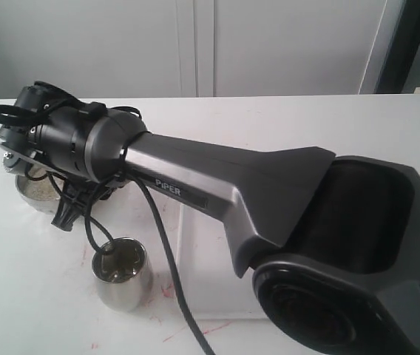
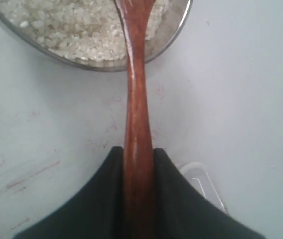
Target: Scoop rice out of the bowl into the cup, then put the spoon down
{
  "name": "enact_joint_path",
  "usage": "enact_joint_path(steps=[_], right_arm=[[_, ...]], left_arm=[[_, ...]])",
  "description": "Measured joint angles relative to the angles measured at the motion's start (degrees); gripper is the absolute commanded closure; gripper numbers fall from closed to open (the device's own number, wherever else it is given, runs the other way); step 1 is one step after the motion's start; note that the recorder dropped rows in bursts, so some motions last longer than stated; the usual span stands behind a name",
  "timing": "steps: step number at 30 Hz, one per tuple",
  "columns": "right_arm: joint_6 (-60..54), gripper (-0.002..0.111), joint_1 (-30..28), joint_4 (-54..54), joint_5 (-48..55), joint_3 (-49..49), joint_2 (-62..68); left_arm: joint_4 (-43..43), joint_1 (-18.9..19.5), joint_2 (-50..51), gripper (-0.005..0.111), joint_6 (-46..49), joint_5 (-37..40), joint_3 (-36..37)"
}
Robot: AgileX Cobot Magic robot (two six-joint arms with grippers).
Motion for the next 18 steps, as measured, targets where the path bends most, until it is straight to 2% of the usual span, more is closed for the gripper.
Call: enact_joint_path(steps=[18], right_arm=[[-0.56, 0.108, 0.0, 2.41, -2.04, 0.0, -4.06]], left_arm=[[0.0, 0.0, 0.0, 0.092, 0.0, 0.0, 0.0]])
